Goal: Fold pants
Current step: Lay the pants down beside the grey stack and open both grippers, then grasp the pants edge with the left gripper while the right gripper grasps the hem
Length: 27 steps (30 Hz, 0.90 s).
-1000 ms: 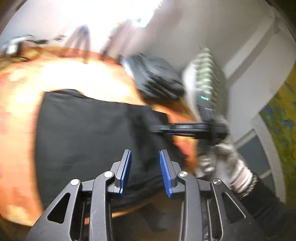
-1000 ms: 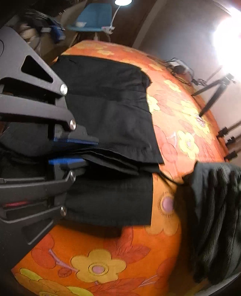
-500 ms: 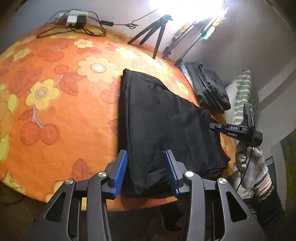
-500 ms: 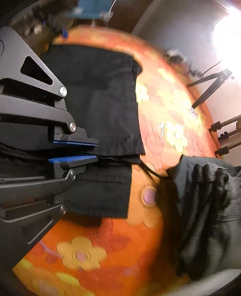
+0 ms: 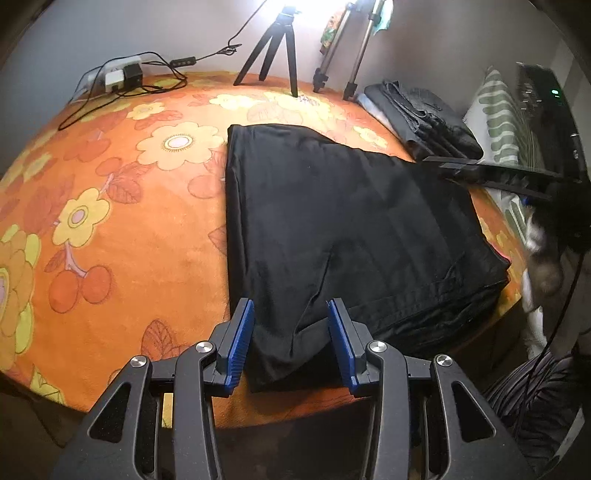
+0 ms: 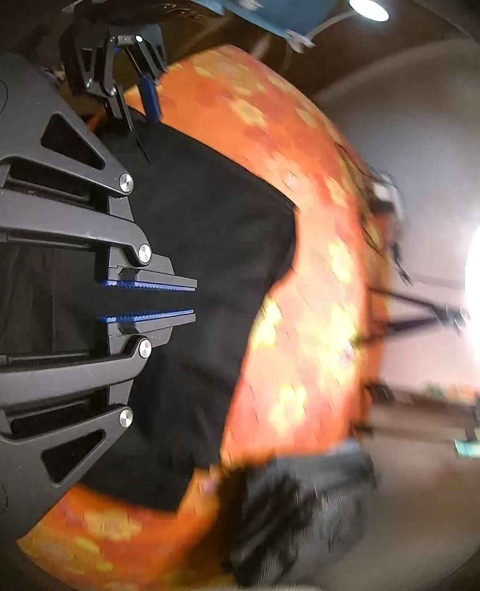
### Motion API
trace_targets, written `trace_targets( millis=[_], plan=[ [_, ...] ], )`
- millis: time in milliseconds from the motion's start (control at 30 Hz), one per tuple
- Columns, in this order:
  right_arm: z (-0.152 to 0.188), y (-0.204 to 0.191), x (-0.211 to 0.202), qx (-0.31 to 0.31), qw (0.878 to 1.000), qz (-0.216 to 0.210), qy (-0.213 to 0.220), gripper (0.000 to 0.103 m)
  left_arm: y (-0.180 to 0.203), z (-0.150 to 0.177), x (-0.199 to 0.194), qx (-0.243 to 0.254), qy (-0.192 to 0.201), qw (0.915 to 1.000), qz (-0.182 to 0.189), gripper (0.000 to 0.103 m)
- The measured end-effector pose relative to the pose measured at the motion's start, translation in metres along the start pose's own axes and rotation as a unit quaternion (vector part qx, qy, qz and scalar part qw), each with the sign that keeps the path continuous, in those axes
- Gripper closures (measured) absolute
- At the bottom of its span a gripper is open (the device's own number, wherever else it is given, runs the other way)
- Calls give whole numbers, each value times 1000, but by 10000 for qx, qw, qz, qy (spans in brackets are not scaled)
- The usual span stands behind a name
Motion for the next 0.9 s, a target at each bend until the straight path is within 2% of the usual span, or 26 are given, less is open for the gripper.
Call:
trace_targets(
  millis=[133,233,267,300,367,500,600,733,900],
  plan=[
    [5,-19,32,15,9981,-256,-567,93,1,5,0,54,-1,10000,-41,63],
    [0,-32,36,216,9962,-547,-646,92,2,8,-1,108,28,9999,-46,63],
    [-4,-38,36,254,9958,-617,-623,88,2,9,-2,113,25,9999,-35,63],
    [-6,-44,35,284,9955,-688,-592,74,2,9,-2,95,21,10000,-15,63],
    [-14,-62,36,335,9947,-825,-511,55,-2,9,-5,-65,37,9999,111,63],
    [-27,-103,54,278,9933,-969,-574,55,-17,9,-13,-578,149,9974,400,63],
    [-30,-129,73,168,9938,-832,-724,55,-31,8,-17,-870,223,9948,483,63],
    [-29,-147,96,51,9954,-390,-872,55,-43,5,-21,-1091,314,9922,521,63],
    [-23,-153,112,-157,9950,53,-984,55,-44,-1,-23,-1081,376,9919,556,63]
  ],
)
Point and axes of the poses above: each gripper's, at about its wrist camera, not at the fingertips, and x roughly the way its jaws point, y to its right, z to its underside, the point moved 4 cm from there along x, roughly the way its jaws point, and after that the axes turned 8 degrees about x, right-handed, at the moved point
